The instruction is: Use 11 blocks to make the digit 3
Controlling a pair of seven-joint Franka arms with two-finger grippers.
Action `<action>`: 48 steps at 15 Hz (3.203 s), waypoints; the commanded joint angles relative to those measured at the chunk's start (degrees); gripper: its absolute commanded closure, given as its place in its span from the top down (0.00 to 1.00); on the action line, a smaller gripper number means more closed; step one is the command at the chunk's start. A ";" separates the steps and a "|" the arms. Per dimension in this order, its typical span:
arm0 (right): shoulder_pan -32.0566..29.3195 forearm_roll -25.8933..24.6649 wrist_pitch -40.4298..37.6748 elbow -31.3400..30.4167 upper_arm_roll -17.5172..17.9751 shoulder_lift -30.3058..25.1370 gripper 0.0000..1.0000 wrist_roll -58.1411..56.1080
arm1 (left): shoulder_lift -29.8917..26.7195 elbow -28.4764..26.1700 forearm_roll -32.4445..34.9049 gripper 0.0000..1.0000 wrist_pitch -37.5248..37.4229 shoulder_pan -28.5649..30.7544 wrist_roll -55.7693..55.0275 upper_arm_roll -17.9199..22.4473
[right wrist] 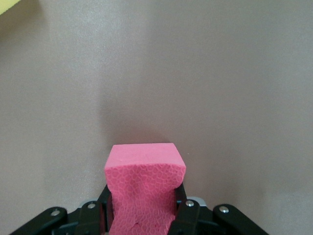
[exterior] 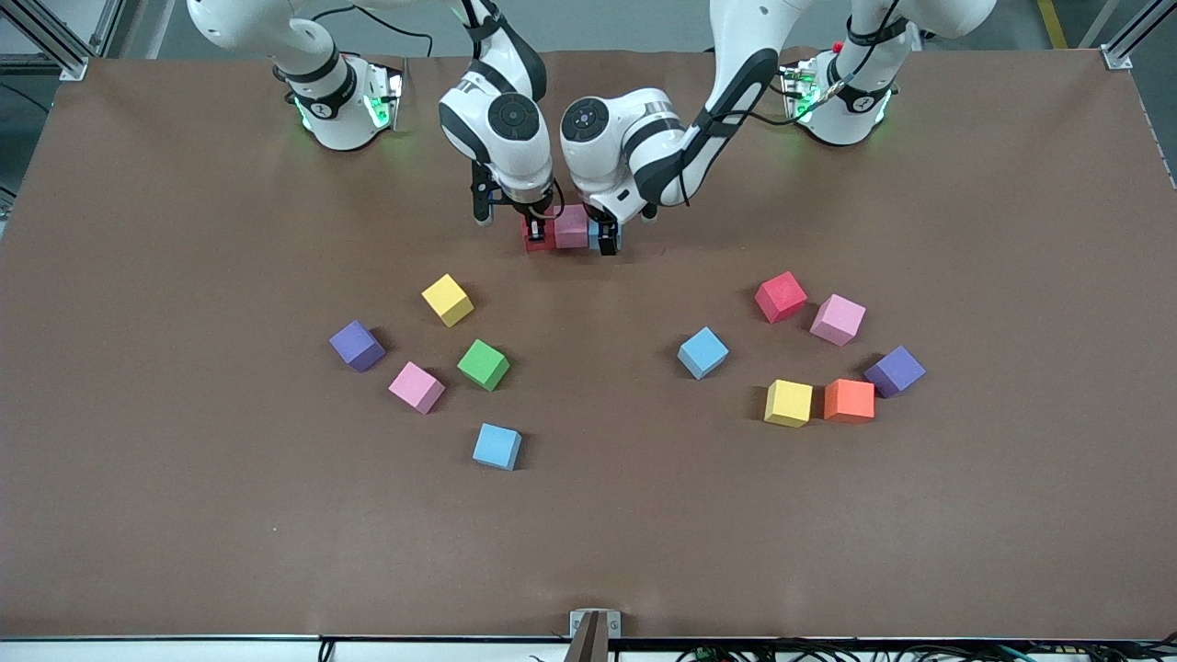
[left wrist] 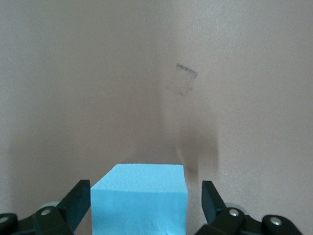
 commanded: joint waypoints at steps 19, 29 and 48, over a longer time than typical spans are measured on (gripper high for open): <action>0.66 1.02 1.12 0.85 -0.16 2.38 0.37 1.17 | -7.80 7.17 1.28 1.00 -9.60 14.90 34.58 -2.90; 0.74 0.93 -0.98 0.94 -0.16 2.30 1.00 -0.15 | -4.02 11.77 4.87 1.00 -11.19 24.49 65.10 -2.20; -6.45 0.93 -16.54 3.31 -0.60 -9.21 1.00 -11.64 | -0.68 4.29 5.68 1.00 4.73 30.82 64.68 -2.20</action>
